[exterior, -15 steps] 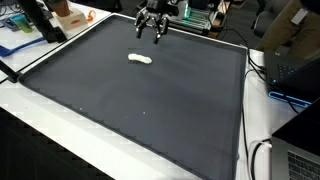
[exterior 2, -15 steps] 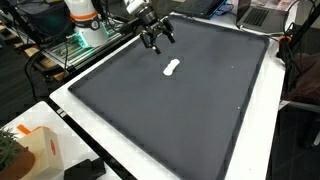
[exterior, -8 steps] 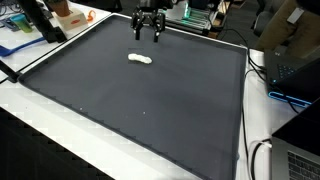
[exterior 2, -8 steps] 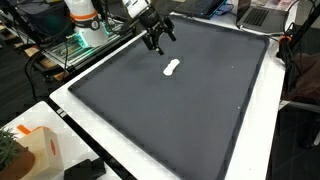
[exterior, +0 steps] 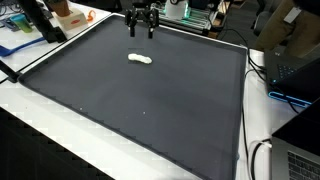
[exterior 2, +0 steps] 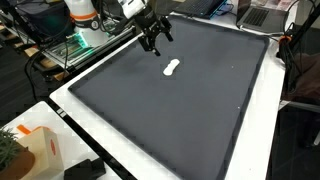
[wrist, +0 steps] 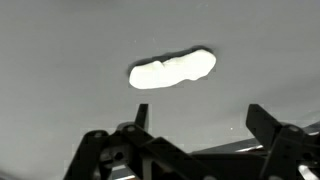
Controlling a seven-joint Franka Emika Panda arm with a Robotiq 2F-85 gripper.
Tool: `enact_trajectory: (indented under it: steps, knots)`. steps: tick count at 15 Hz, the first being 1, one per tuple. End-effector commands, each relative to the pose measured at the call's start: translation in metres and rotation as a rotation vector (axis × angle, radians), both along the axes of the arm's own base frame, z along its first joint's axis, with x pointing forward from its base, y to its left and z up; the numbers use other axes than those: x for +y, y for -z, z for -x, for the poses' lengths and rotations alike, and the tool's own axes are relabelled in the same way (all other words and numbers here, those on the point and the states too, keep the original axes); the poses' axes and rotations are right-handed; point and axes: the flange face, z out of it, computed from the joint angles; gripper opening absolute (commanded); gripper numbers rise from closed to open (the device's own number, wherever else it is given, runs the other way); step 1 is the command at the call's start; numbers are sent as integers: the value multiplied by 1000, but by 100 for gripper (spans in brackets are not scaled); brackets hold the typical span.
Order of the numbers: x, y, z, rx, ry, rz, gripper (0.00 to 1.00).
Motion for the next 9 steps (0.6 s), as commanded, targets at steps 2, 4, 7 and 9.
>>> enact_trajectory:
  steps: [2, 4, 7, 9]
  knots:
    - [-6, -5, -1, 27, -15, -1, 100]
    - [-11, -13, -3, 42, -25, -19, 100]
    - [-22, -32, -7, 84, -65, -28, 100]
    - [-28, -48, -10, 124, -106, -33, 100]
